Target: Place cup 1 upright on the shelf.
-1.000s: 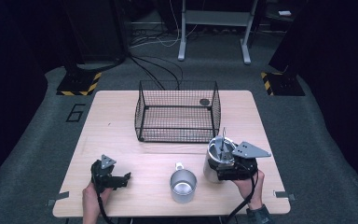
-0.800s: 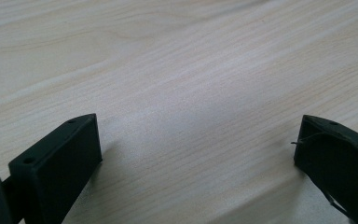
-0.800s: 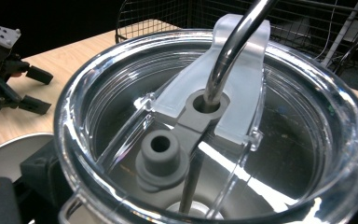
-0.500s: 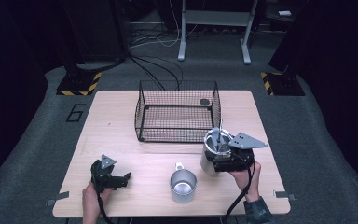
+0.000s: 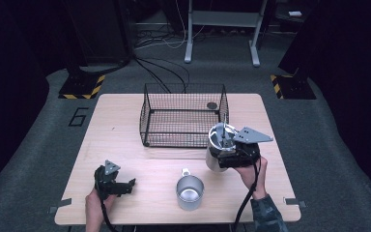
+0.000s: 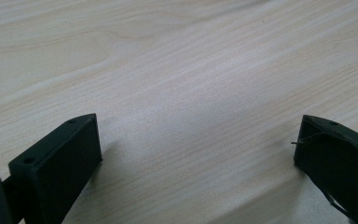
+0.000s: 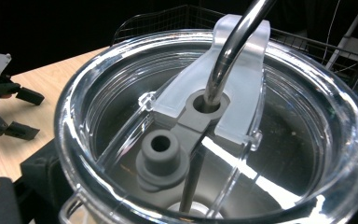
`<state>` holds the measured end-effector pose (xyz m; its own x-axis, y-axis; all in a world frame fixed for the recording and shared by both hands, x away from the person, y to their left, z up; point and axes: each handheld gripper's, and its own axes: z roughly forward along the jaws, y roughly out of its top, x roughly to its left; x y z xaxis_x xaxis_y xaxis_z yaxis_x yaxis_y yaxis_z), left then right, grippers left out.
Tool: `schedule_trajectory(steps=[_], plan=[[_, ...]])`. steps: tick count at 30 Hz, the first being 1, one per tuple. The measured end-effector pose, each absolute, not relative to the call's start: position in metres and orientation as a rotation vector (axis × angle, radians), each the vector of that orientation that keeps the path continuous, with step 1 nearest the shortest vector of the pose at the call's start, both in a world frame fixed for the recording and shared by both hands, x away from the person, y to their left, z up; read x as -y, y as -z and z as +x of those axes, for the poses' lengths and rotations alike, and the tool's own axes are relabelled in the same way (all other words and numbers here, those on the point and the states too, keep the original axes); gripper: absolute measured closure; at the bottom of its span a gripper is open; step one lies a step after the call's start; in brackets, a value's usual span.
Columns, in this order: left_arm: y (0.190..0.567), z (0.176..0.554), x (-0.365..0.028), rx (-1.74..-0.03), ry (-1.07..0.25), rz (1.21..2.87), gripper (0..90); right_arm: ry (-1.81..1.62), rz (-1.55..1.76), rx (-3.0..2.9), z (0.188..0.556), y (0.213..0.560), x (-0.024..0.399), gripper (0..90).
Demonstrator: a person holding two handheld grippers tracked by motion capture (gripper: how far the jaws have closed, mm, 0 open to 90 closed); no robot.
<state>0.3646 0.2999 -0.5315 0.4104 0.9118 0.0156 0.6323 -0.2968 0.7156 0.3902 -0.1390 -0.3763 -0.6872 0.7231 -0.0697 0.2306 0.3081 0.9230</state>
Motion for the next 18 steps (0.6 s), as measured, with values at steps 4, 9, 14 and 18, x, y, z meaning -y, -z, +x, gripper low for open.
schedule_trajectory(steps=[4, 9, 14, 18], plan=[[0.531, 0.365, -0.3, -1.308, -0.569, 2.036, 0.5, -1.367, 0.852, -2.099, 0.395, 0.372, 0.136, 3.6], [0.531, 0.365, -0.3, -1.308, -0.57, 2.037, 0.5, -1.376, 0.851, -2.092, 0.401, 0.367, 0.135, 3.6], [0.531, 0.365, -0.3, -1.307, -0.569, 2.036, 0.5, -1.374, 0.84, -2.092, 0.406, 0.36, 0.134, 3.6], [0.531, 0.365, -0.3, -1.308, -0.568, 2.036, 0.5, -1.369, 0.847, -2.092, 0.41, 0.354, 0.132, 3.6]])
